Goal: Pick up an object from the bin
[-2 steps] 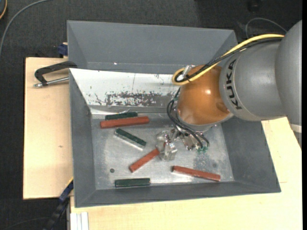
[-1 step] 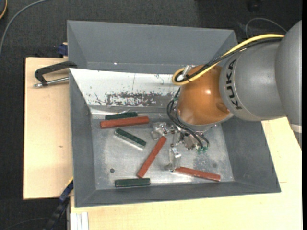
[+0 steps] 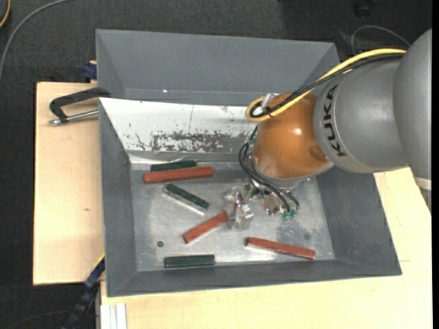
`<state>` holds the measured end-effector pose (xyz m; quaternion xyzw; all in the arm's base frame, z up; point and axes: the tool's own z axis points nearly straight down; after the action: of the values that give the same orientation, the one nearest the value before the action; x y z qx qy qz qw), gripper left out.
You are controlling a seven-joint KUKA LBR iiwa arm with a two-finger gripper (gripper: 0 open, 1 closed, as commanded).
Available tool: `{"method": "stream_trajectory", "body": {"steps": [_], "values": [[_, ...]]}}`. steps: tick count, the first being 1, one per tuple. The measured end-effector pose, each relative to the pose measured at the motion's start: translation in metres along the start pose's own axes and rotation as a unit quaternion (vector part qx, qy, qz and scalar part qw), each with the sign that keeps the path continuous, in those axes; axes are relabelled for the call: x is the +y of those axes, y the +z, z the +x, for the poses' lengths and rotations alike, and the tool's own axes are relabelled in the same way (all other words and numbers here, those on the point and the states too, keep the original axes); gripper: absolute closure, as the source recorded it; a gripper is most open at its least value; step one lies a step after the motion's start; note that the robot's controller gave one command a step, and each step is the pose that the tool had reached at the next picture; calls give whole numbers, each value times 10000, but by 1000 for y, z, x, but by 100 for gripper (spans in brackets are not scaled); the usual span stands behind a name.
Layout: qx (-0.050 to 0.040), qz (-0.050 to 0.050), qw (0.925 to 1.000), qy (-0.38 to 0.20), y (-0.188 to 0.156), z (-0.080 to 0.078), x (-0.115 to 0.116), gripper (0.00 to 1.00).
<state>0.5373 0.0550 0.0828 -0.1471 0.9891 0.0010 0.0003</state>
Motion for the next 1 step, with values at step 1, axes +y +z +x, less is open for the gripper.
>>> {"method": "stream_trajectory", "body": {"steps": [1], "values": [[0, 0, 10000, 0, 0, 0, 0, 0]]}}
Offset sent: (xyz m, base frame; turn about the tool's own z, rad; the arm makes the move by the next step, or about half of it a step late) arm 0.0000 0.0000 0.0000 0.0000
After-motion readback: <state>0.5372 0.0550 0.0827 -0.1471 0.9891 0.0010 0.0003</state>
